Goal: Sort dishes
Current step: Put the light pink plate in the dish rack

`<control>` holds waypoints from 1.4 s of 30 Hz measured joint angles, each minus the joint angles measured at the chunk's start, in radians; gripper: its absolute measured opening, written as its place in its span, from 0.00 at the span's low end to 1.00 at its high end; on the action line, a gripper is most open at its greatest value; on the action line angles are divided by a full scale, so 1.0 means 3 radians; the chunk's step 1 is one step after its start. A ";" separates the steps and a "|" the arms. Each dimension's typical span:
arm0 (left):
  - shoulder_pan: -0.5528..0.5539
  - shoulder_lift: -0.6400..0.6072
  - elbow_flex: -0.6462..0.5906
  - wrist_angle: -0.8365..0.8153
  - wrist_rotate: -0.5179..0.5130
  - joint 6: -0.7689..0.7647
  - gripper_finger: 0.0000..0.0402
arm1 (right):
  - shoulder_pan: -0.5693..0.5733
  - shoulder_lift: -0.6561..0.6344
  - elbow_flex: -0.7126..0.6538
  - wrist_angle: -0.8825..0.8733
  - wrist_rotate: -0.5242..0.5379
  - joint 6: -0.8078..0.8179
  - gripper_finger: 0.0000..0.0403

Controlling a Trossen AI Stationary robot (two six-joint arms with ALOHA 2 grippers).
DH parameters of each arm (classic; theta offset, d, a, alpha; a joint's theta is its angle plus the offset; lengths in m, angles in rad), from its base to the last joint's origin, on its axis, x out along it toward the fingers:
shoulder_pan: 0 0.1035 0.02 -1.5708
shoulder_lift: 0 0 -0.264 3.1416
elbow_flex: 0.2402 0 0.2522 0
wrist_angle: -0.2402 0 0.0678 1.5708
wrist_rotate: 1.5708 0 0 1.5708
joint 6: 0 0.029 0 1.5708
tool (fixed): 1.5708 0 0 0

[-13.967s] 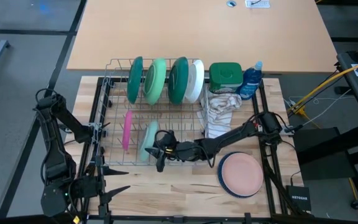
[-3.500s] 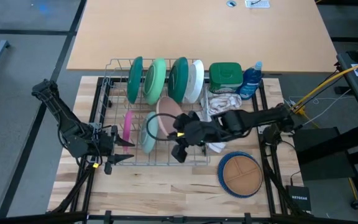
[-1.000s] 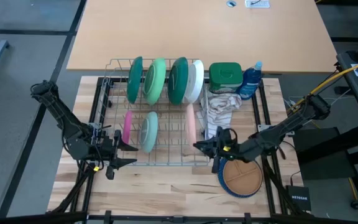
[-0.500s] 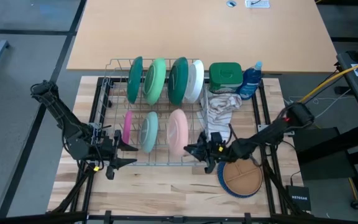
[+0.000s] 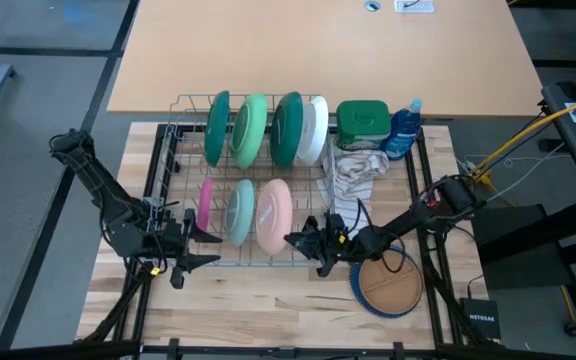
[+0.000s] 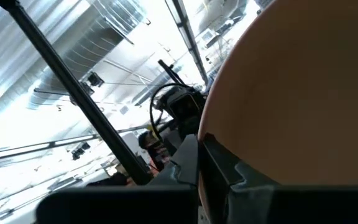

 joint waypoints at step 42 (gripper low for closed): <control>0.0000 0.0000 0.0000 0.0000 0.0000 0.0000 0.46 | -0.0097 0.0075 0.0161 -0.1455 0.0632 0.0781 0.01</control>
